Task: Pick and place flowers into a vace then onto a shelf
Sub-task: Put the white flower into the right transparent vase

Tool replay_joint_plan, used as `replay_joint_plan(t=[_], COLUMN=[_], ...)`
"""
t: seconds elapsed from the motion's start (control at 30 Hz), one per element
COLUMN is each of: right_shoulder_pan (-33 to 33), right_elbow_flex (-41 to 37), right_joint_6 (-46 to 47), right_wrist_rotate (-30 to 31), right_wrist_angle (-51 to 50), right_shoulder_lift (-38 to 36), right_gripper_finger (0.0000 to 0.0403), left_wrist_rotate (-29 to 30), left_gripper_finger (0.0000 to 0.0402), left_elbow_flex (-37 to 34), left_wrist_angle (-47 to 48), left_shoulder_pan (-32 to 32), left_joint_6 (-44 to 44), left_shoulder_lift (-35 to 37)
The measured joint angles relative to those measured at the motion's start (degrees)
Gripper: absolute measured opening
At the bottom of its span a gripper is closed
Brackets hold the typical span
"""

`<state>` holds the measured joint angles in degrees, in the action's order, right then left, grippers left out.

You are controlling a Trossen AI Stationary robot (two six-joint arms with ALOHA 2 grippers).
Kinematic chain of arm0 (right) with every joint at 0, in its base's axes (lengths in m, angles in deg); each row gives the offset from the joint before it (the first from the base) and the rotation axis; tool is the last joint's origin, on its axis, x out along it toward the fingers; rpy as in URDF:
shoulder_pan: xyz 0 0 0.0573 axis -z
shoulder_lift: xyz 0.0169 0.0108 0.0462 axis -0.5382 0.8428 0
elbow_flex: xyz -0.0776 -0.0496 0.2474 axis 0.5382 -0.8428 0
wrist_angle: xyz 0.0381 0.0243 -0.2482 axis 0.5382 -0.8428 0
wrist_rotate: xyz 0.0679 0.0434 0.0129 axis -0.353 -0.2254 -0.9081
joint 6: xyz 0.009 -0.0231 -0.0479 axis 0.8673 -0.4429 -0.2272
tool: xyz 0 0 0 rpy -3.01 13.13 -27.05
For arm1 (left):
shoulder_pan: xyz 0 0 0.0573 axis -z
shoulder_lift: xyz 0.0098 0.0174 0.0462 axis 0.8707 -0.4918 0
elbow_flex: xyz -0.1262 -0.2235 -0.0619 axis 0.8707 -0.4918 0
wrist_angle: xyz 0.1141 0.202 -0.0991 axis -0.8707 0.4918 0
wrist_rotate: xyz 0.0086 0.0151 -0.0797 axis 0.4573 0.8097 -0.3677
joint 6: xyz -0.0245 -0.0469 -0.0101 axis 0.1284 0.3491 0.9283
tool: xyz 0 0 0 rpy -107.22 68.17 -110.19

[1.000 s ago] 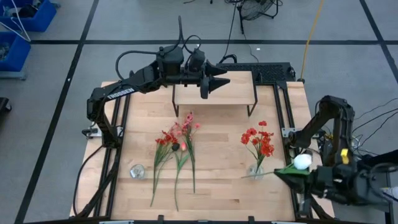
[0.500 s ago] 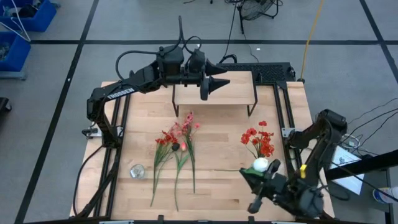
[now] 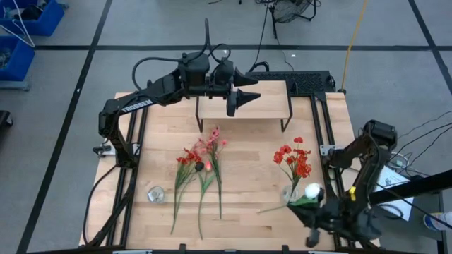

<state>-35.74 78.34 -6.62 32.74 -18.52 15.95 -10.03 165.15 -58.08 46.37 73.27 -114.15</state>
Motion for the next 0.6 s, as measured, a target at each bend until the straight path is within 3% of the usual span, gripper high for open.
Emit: replay_joint_plan(t=[0.27, 0.47, 0.6], right_shoulder_pan=[-8.2, -10.29, -15.58], right_elbow_flex=[-14.69, -22.84, -26.24], right_joint_6=[-13.47, -20.35, -28.2], right_wrist_rotate=[0.2, 0.18, 0.15], right_wrist_angle=[15.63, 16.1, 17.88], right_shoulder_lift=[-11.21, -21.5, -29.38], right_gripper_finger=[0.0, 0.0, 0.0], left_wrist_rotate=[3.36, 7.35, 10.06], left_gripper_finger=[0.0273, 0.0274, 0.0274], left_elbow_flex=[0.0, 0.0, 0.0], left_wrist_angle=[-0.32, -0.15, -0.2], left_shoulder_pan=[0.0, 0.0, 0.0], left_joint_6=[2.48, 4.5, 5.7], left_shoulder_lift=[0.0, 0.0, -0.14])
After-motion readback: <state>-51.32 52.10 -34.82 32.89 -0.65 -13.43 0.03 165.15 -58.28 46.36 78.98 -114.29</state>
